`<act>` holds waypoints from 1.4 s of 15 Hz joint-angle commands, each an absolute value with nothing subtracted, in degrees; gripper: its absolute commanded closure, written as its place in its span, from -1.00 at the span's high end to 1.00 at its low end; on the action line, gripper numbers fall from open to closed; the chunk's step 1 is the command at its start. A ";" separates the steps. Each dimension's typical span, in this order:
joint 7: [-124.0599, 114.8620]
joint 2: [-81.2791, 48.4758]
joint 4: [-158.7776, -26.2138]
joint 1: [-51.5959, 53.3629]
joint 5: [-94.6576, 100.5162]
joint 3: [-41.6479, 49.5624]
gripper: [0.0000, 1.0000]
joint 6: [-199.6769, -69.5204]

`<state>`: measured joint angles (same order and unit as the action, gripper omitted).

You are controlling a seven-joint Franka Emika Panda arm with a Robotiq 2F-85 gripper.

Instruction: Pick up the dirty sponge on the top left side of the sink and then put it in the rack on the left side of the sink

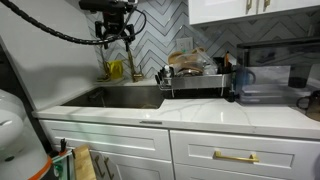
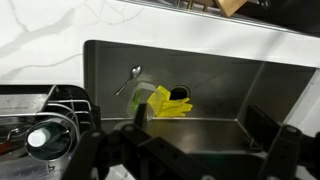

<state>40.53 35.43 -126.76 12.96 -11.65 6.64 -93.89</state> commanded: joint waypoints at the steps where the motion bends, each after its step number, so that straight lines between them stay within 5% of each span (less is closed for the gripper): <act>1: 40.99 35.28 -126.59 11.83 -12.13 5.85 1.00 -93.65; 14: 47.21 24.30 -114.62 25.35 -24.19 -10.14 1.00 -76.73; 21: 45.04 26.93 -116.89 22.71 -23.25 -10.34 1.00 -78.59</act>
<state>44.79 26.99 -117.17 23.72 -22.98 -9.59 -78.92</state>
